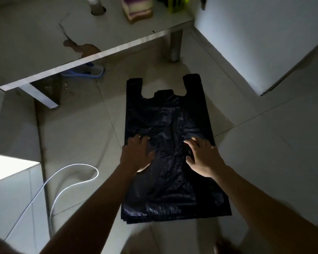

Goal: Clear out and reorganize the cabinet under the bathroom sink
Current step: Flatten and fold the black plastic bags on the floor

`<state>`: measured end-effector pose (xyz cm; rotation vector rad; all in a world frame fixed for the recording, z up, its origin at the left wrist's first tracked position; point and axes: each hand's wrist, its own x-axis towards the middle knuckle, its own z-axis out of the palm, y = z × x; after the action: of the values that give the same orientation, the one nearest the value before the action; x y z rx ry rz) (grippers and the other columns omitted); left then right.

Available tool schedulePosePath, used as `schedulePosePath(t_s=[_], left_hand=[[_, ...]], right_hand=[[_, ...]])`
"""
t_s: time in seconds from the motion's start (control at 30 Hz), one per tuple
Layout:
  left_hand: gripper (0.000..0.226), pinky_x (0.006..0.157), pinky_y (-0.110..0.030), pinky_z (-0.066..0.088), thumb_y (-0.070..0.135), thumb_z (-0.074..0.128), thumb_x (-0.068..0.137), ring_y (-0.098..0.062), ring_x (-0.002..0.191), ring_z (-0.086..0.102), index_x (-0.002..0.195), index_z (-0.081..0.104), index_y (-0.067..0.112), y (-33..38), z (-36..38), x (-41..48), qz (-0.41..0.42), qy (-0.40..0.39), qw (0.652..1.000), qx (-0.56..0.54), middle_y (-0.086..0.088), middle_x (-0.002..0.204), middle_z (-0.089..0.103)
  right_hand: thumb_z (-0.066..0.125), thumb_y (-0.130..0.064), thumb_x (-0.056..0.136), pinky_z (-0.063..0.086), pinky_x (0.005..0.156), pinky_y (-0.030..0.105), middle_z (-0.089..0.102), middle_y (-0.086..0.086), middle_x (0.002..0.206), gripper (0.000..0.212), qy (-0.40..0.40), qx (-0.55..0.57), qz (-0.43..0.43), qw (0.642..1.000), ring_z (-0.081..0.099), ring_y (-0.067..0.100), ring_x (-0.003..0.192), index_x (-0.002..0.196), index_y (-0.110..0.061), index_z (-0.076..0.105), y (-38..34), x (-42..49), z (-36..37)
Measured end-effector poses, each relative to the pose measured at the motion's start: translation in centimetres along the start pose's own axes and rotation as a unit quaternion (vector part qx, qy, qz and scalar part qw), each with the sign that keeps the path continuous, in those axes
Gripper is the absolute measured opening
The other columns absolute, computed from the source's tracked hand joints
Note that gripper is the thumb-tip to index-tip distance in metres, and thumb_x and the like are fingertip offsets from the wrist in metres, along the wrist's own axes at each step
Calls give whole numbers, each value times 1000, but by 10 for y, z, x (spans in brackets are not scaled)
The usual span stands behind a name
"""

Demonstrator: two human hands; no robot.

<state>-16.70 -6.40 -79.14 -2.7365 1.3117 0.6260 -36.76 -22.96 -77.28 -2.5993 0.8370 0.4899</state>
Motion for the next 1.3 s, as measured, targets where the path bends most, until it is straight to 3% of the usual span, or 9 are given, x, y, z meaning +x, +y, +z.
schedulePosePath(t_s=[0.17,0.33,0.7,0.8,0.9,1.0,1.07,1.2,1.3], left_hand=[[80,115,-65,2,67,31,92,-40,150,-7,157,-1,34,-3,48,-12,-29,-1,999,23,-8,165,-7],[76,118,-62,5,59,27,95,-36,151,-6,158,2,25,6,59,-13,15,83,996,-6,-8,166,-5],[81,120,-59,-2,67,19,96,-30,149,-22,155,-16,25,6,74,-20,61,19,998,1,-3,162,-24],[78,118,-58,6,59,34,96,-34,151,-8,158,3,23,10,60,-22,50,-2,999,-6,-7,165,-10],[48,98,-44,43,46,51,89,-31,128,46,131,50,21,20,41,-33,87,46,995,-22,-9,141,45],[32,84,-37,52,52,59,84,-24,102,63,100,61,24,34,29,-57,149,-103,982,-59,-1,109,66],[52,86,-38,51,69,66,71,-24,105,61,99,61,25,42,31,-75,177,-194,965,-1,-1,111,65],[114,108,-56,32,82,70,50,-35,137,30,141,36,22,50,48,-95,185,-204,952,132,-12,150,31],[114,109,-57,29,68,76,61,-37,139,24,148,22,20,54,55,-98,192,-191,946,179,-16,152,22]], right_hand=[[42,-56,96,18,119,56,-2,3,167,80,-27,-82,4,996,2,31,152,158,-34,-4,12,-6,51],[55,-47,91,22,119,54,7,8,166,91,77,-62,-54,994,8,34,152,159,-27,-1,2,-9,57],[46,-41,97,18,121,53,6,7,166,74,15,-40,-65,997,4,32,153,159,-28,7,1,-10,68],[58,-37,93,34,114,50,21,8,161,77,28,-62,-92,993,24,33,146,157,-25,17,0,-10,56],[70,-26,83,51,82,36,53,3,127,49,69,-67,-180,979,59,25,106,128,-22,51,-3,-13,39],[72,-23,81,47,68,32,57,-2,103,25,12,-55,-233,971,61,22,88,98,-22,55,-2,-26,27],[71,-27,82,50,75,33,56,-4,106,22,-55,-71,-216,972,60,21,94,96,-25,54,-4,-35,27],[74,-23,81,48,76,36,50,0,115,28,-117,-72,-159,978,54,24,103,98,-24,50,-2,-43,40],[74,-21,83,44,73,33,47,1,117,30,-115,-74,-153,979,51,24,105,97,-24,48,-1,-45,45]])
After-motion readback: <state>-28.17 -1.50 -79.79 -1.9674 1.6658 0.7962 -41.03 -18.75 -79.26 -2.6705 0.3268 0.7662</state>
